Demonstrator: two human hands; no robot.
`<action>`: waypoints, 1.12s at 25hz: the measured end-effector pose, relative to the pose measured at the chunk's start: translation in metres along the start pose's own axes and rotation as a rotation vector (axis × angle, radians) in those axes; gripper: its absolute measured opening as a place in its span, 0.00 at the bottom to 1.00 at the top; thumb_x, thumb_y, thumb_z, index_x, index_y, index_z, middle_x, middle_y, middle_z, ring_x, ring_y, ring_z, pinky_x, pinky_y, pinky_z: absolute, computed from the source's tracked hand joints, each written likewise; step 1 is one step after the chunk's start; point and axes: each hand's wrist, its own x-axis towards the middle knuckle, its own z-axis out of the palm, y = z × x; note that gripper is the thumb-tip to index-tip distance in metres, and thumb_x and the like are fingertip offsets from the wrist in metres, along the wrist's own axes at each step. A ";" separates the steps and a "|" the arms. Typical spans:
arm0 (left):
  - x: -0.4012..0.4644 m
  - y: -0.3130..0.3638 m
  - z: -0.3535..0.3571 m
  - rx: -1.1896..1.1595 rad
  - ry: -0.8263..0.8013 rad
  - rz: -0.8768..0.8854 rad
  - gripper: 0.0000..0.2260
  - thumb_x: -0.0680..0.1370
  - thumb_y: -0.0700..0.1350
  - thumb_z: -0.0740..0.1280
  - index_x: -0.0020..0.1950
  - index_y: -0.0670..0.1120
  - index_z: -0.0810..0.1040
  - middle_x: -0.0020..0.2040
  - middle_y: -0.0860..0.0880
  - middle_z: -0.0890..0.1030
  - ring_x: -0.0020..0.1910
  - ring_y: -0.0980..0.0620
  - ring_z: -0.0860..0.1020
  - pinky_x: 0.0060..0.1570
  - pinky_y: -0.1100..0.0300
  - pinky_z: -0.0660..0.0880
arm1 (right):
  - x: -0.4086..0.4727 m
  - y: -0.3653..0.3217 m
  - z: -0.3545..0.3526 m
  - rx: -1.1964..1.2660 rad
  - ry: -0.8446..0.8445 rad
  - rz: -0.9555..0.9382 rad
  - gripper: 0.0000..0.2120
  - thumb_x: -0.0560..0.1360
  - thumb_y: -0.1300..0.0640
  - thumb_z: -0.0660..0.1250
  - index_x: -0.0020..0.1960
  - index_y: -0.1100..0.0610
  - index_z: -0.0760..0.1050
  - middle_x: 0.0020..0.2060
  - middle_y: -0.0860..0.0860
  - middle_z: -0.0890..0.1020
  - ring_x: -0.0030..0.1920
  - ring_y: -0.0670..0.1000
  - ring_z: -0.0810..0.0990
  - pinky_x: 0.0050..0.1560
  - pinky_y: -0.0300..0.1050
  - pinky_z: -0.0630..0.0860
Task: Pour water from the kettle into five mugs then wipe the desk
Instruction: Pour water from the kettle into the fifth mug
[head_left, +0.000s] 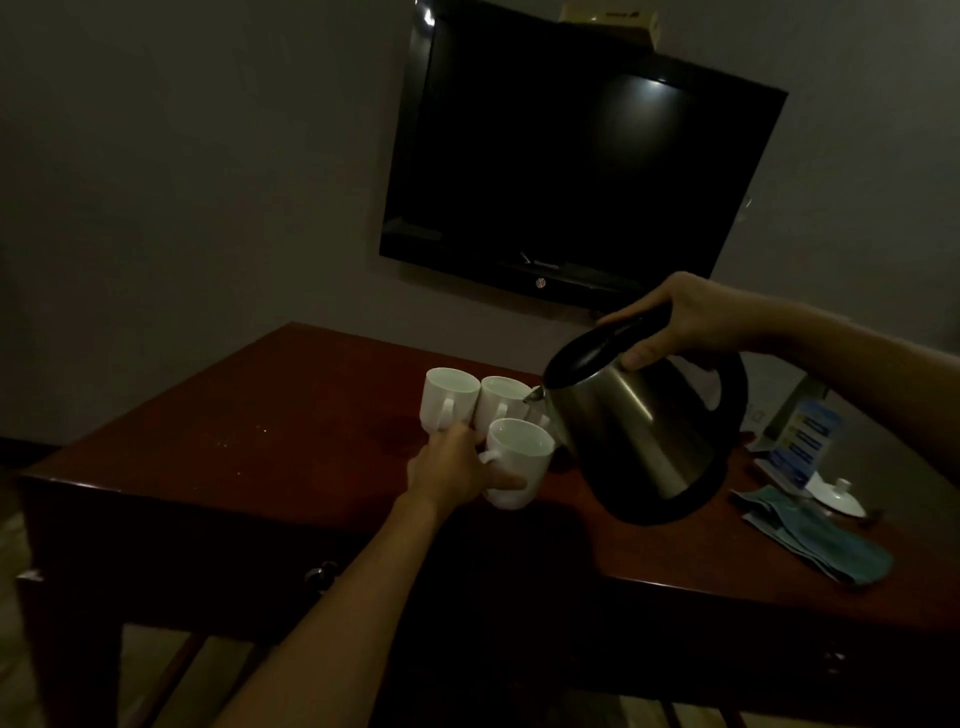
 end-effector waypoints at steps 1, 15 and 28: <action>-0.001 0.002 0.000 0.005 0.005 -0.011 0.24 0.64 0.59 0.80 0.55 0.51 0.82 0.48 0.55 0.84 0.50 0.54 0.81 0.51 0.48 0.80 | -0.006 0.008 0.005 0.049 0.045 -0.008 0.29 0.65 0.45 0.75 0.65 0.44 0.77 0.43 0.56 0.84 0.35 0.59 0.79 0.37 0.53 0.79; -0.011 0.017 0.005 0.054 0.085 -0.140 0.24 0.65 0.62 0.78 0.55 0.50 0.80 0.49 0.53 0.82 0.45 0.55 0.77 0.41 0.57 0.71 | -0.044 0.076 0.098 0.548 0.538 0.060 0.33 0.65 0.54 0.78 0.68 0.58 0.75 0.51 0.52 0.85 0.37 0.36 0.82 0.38 0.32 0.81; -0.021 0.029 0.013 0.072 0.185 -0.196 0.27 0.65 0.61 0.78 0.58 0.49 0.79 0.53 0.50 0.83 0.50 0.51 0.79 0.43 0.54 0.72 | -0.052 0.088 0.137 0.705 0.684 0.100 0.39 0.60 0.46 0.79 0.68 0.55 0.76 0.57 0.54 0.83 0.47 0.36 0.82 0.48 0.35 0.80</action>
